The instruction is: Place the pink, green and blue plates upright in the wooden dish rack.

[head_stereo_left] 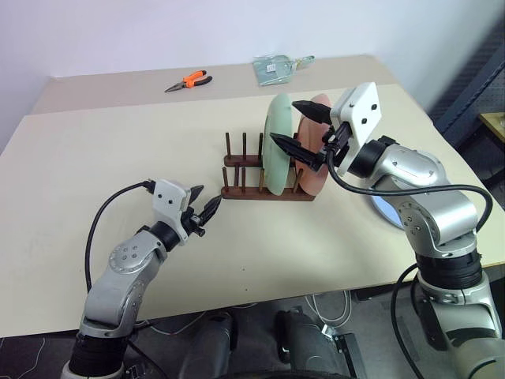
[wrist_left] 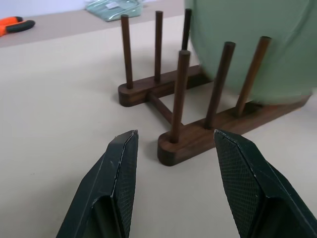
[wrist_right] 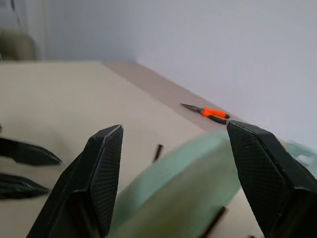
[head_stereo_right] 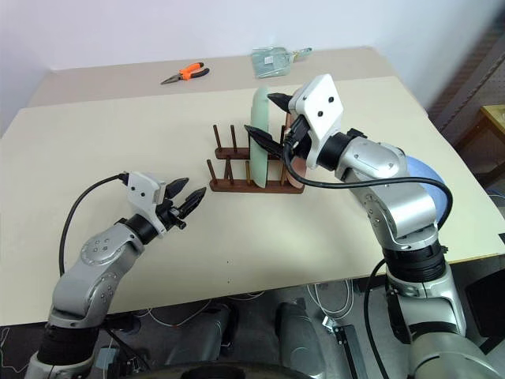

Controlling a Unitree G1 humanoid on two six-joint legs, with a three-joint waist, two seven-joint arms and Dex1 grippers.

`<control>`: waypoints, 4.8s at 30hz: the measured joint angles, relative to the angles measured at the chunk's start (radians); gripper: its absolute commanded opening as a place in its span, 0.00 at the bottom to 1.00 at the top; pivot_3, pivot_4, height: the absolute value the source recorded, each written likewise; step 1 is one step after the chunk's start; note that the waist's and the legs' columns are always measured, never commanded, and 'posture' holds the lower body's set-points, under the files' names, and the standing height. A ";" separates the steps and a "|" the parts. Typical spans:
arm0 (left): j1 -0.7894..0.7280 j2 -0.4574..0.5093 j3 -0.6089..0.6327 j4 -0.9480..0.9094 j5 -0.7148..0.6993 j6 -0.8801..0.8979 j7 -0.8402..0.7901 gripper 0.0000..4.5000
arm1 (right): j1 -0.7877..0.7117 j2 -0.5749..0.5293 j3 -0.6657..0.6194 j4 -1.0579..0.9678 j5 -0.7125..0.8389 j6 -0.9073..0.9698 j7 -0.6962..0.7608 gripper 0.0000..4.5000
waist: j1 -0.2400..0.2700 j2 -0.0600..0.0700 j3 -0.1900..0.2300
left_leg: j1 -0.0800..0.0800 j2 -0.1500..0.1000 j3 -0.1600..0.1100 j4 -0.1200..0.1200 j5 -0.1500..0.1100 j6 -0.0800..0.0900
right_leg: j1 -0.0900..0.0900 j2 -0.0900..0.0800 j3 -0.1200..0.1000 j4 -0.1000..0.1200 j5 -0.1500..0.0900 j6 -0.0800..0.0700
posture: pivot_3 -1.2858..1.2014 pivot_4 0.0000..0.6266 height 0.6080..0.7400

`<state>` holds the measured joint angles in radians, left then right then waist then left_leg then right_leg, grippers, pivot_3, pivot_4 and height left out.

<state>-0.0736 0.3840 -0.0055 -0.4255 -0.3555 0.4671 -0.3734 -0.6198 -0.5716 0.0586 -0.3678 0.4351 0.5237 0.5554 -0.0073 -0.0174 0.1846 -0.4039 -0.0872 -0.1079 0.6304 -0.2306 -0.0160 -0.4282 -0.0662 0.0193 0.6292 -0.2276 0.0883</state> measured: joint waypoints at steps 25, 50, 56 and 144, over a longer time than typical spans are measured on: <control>-0.077 -0.021 -0.080 0.112 0.057 -0.024 -0.123 0.55 | 0.398 -0.242 -0.341 0.071 -0.014 0.046 0.064 1.00 | 0.017 0.004 -0.001 | -0.002 0.000 0.003 0.002 -0.001 0.002 | 0.000 -0.001 0.001 -0.003 -0.001 -0.001 | 0.52 0.24 1.00; -0.084 -0.024 -0.102 0.112 0.095 -0.053 -0.147 0.55 | 0.315 -0.114 -0.160 0.314 -0.402 -0.074 -0.205 0.00 | 0.019 0.005 0.000 | 0.000 0.001 0.003 0.003 -0.001 0.002 | 0.001 0.001 0.001 0.000 0.000 0.000 | 0.52 0.24 1.00; -0.082 -0.005 -0.010 0.168 0.122 -0.128 -0.104 0.55 | 0.039 0.008 -0.365 0.141 -0.039 -0.036 -0.177 0.00 | 0.010 0.010 0.003 | -0.001 0.001 0.003 0.002 -0.001 0.002 | -0.001 0.002 0.001 0.001 0.000 0.000 | 0.52 0.24 1.00; 0.037 0.095 0.140 0.180 0.064 -0.026 -0.212 0.55 | -0.178 0.610 -0.121 0.121 0.951 0.220 -0.938 0.00 | -0.006 0.009 0.001 | -0.002 0.002 0.001 -0.001 -0.001 0.002 | -0.004 0.002 0.001 0.002 0.001 -0.002 | 0.52 0.24 1.00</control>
<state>-0.0368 0.4788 0.1342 -0.2453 -0.2917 0.4407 -0.5850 -0.7976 0.0384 -0.0623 -0.2469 1.3858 0.7434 -0.3827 -0.0132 -0.0080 0.1856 -0.4056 -0.0848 -0.1069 0.6298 -0.2313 -0.0142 -0.4324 -0.0643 0.0208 0.6308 -0.2263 0.0867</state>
